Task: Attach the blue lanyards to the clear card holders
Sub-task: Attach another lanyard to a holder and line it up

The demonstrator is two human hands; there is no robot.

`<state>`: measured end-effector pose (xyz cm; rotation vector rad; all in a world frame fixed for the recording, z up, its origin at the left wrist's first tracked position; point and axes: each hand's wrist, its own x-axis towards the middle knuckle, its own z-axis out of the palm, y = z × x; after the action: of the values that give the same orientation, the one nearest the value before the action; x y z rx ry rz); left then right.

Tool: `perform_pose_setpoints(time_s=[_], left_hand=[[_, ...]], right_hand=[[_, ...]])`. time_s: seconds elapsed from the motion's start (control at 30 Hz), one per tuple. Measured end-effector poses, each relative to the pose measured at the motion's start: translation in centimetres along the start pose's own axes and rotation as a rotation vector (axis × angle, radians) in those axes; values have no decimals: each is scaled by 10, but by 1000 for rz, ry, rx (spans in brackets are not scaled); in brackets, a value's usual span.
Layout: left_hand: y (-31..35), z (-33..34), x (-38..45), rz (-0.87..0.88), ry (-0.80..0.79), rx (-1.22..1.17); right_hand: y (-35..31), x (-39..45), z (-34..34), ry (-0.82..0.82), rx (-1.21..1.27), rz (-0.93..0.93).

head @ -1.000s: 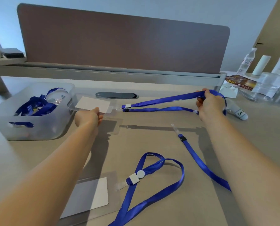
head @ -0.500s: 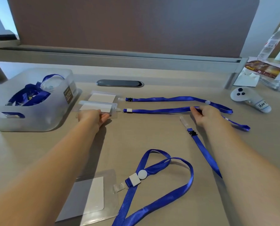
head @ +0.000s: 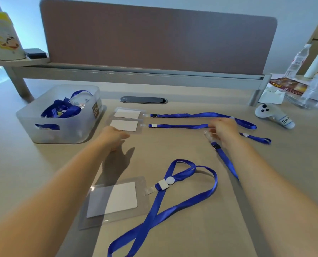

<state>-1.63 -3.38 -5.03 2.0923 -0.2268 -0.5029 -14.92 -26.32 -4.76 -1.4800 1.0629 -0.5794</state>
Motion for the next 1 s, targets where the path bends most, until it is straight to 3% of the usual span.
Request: perform_pose_setpoints(time_s=[0.1,0.27,0.47,0.7,0.8,1.0], left_hand=[[-13,-13,-26,149,-146,350],[-43,-27,-60,212,-337,561],[-67,-27,-75,361,-244,936],[-63,-30,-72,237,-239,940],[-50,-36,-69,346,-160,864],[-14,-47,-72,560,76,795]], right_hand=[[0,-42,13,-114,-254,-145],[13,-95,30,-237,-459,-267],[26,-131,43,-274,-545,-277],[26,-138,45,-278,-600,-306],[21,-138,46,-315,-611,-339],[6,-149,57,-547,-628,-405]])
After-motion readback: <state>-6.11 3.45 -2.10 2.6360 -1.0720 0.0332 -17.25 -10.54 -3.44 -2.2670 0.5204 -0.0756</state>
